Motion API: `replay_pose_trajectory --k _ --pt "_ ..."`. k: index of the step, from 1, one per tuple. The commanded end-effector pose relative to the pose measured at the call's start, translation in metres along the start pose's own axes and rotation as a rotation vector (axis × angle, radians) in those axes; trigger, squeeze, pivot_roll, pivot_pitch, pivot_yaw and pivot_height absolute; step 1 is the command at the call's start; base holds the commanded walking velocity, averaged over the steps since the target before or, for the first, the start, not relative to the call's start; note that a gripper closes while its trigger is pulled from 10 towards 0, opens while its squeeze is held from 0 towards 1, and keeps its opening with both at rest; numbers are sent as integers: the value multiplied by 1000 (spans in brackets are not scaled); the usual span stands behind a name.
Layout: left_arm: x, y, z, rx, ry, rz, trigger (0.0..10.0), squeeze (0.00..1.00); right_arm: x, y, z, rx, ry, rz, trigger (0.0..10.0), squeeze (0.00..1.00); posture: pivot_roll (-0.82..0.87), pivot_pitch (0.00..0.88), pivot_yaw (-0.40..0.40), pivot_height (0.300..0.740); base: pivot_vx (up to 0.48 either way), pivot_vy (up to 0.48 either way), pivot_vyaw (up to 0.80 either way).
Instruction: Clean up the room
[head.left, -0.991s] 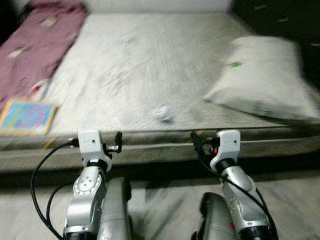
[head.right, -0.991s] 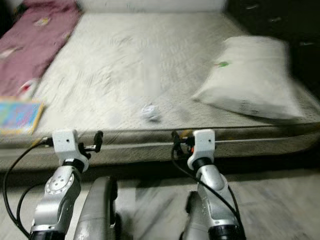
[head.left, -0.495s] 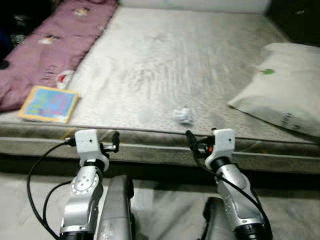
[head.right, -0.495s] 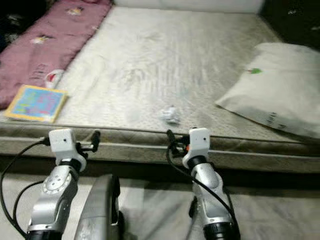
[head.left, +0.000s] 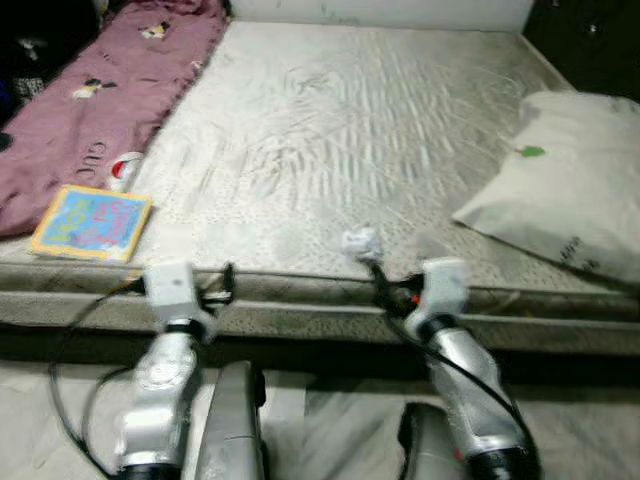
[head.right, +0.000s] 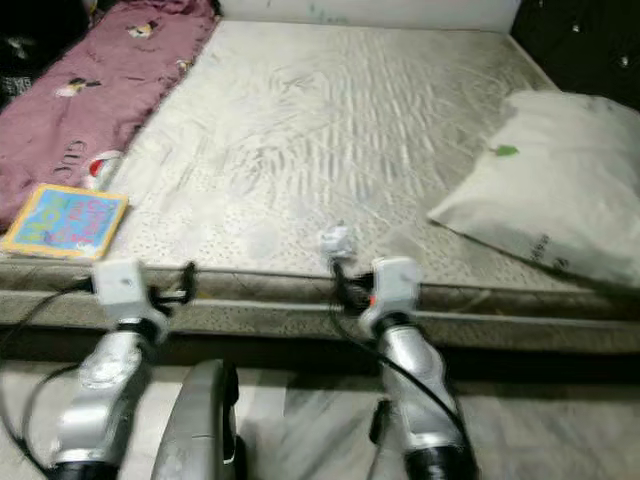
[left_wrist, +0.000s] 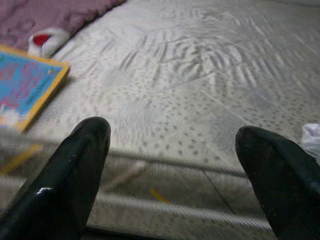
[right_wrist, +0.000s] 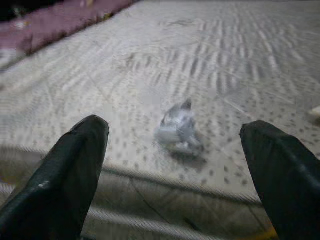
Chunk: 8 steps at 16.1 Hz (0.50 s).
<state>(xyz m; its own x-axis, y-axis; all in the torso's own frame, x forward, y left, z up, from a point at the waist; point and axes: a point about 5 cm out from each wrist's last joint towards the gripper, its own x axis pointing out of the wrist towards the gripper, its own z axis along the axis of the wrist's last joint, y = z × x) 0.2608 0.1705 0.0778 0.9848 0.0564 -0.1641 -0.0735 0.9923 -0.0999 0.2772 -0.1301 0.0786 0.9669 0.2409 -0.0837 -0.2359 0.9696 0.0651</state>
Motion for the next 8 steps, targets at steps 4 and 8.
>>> replay_pose_trajectory --k 4,8 --pt "2 -10 1 -14 0 -30 10000 0 -4 -12 -5 -6 27 -33 10000 0 -20 40 11 554 346 0 0" --pt "3 -8 1 -5 5 -15 10000 0 -4 -12 -5 1 30 -33 10000 0 -18 41 11 554 69 0 0"
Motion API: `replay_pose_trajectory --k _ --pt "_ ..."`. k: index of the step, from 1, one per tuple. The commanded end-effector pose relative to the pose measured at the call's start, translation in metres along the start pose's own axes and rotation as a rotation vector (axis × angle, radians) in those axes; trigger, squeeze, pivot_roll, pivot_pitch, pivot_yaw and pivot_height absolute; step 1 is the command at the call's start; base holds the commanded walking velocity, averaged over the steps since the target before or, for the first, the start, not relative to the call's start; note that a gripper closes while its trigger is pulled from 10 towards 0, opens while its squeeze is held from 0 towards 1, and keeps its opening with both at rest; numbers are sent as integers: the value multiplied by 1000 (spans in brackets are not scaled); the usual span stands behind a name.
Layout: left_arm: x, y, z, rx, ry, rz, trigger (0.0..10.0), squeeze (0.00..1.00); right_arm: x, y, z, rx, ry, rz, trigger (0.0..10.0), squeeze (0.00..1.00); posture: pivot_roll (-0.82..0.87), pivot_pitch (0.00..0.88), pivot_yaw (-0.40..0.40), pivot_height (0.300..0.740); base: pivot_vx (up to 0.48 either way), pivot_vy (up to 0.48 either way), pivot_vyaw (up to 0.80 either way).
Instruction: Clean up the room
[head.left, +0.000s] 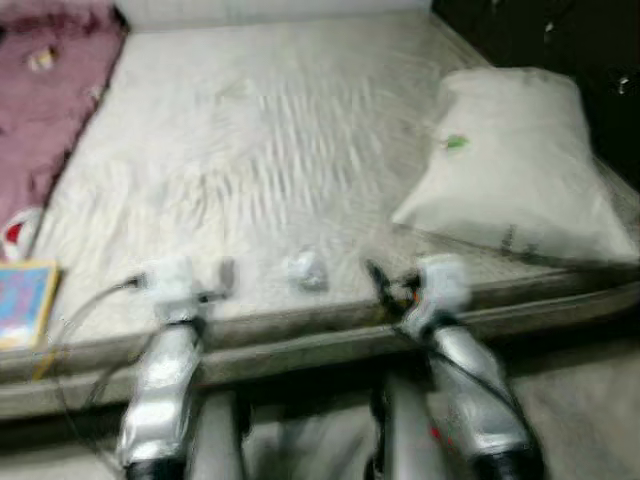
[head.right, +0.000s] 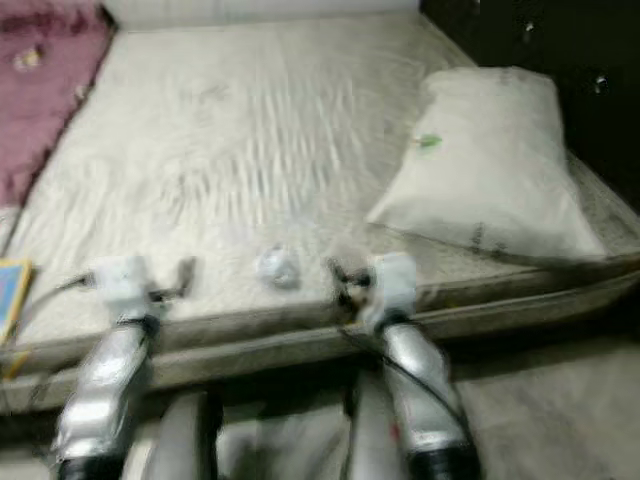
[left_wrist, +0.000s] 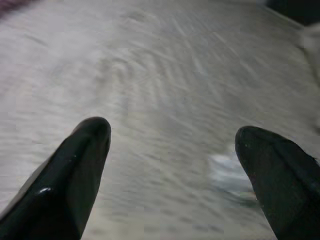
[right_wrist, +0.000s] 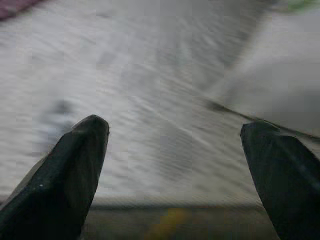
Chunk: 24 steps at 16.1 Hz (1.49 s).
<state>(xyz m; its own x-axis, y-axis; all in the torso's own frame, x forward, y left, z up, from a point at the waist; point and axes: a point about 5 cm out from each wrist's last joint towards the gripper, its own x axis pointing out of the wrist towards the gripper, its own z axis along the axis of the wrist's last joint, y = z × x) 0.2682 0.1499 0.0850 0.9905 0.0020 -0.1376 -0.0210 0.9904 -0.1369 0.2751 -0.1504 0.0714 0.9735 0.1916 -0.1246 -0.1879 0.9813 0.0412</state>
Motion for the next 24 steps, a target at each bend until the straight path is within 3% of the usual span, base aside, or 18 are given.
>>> replay_pose_trajectory --k 1,5,6,10,12,14,17,22,24 --pt "-3 14 -5 22 27 44 10000 0 2 8 2 17 -7 23 10000 0 -18 41 11 554 0 0 0" --pt "-3 13 -5 25 28 43 10000 0 4 10 -2 31 35 51 10000 0 -13 37 9 554 0 0 266" --pt "-4 12 -5 27 29 44 10000 0 9 19 -5 -31 84 147 10000 0 -5 38 10 554 0 0 0" --pt "-9 14 -3 52 27 46 10000 0 28 30 0 -59 89 225 10000 0 39 41 -4 554 0 0 0" --pt "-20 28 -2 81 30 104 10000 0 42 36 7 -78 69 257 10000 0 78 46 -16 554 0 0 0" --pt "-30 37 -2 86 37 137 10000 0 46 41 8 -101 54 265 10000 0 120 56 -27 554 0 0 619" --pt "-38 42 -1 91 42 162 10000 0 50 51 4 -60 63 266 10000 0 140 65 -28 554 0 0 750" --pt "-49 43 -1 107 72 164 10000 0 60 42 -4 -68 106 125 10000 0 200 100 -28 554 0 0 0" --pt "-58 54 0 120 81 200 10000 0 68 39 -1 -88 110 63 10000 0 236 122 -40 554 0 0 0"
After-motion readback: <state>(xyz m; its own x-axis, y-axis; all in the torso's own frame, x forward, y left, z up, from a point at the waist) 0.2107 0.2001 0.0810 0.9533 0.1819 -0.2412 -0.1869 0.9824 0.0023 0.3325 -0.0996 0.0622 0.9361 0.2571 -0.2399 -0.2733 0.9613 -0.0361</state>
